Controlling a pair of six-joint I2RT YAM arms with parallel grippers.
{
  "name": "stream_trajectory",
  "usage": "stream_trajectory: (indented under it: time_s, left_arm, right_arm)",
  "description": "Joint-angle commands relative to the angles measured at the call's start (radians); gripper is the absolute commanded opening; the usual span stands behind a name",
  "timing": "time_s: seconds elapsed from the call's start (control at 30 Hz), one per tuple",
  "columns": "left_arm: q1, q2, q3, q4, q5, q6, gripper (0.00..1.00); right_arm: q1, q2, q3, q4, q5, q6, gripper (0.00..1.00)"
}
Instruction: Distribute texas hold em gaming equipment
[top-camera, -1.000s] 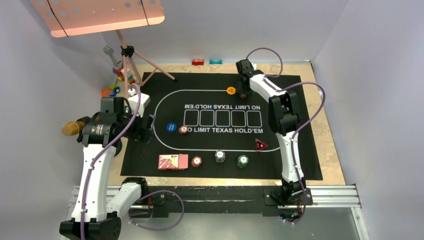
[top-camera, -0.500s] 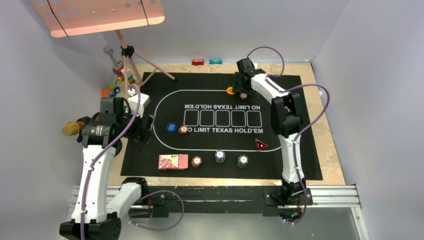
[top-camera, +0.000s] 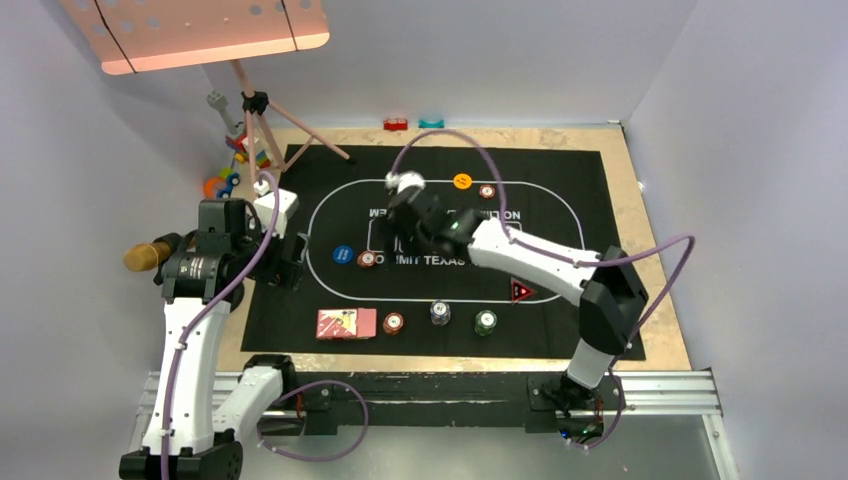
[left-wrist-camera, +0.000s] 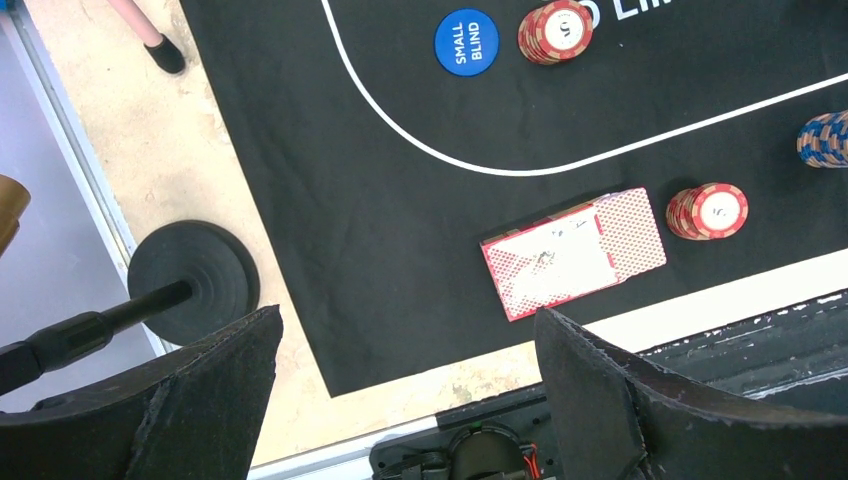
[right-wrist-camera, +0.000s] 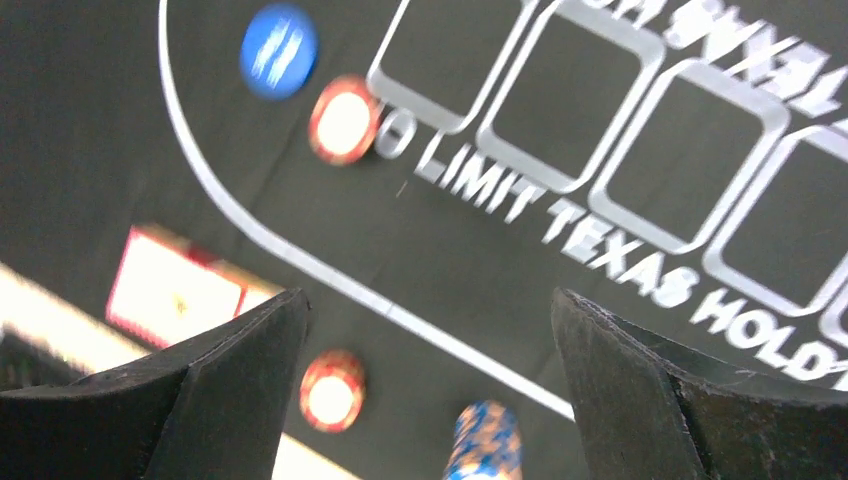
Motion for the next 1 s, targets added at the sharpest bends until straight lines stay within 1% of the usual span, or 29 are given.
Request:
stream_trajectory:
  time_s: [0.0, 0.1, 0.17, 0.33, 0.57, 0.83, 0.97]
  left_arm:
    - [0.003, -0.014, -0.008, 0.002, 0.007, -0.01, 1.0]
    - [0.002, -0.022, -0.008, 0.001, 0.01, -0.013, 1.0]
    - [0.003, -0.028, -0.012, 0.0, 0.012, -0.014, 1.0]
    - [0.002, -0.043, -0.017, -0.004, 0.009, -0.011, 1.0]
    - [0.002, -0.052, -0.025, 0.0, 0.0, -0.005, 1.0]
    - [0.002, -0.051, -0.03, 0.007, -0.006, -0.007, 1.0]
    - [0.003, -0.054, -0.034, 0.011, -0.014, -0.005, 1.0]
  right_arm:
    - [0.139, -0.005, -0.079, -0.014, -0.031, 0.048, 0.95]
    - [0.226, 0.026, -0.075, -0.021, -0.042, 0.071, 0.95]
    - [0.259, 0.059, -0.069, -0.033, -0.038, 0.085, 0.95]
    - [0.301, 0.109, -0.1, -0.028, -0.056, 0.102, 0.95]
    - [0.316, 0.152, -0.15, -0.004, -0.089, 0.104, 0.95]
    - [0.32, 0.196, -0.132, -0.008, -0.101, 0.08, 0.86]
    - [0.324, 0.216, -0.115, -0.027, -0.106, 0.063, 0.77]
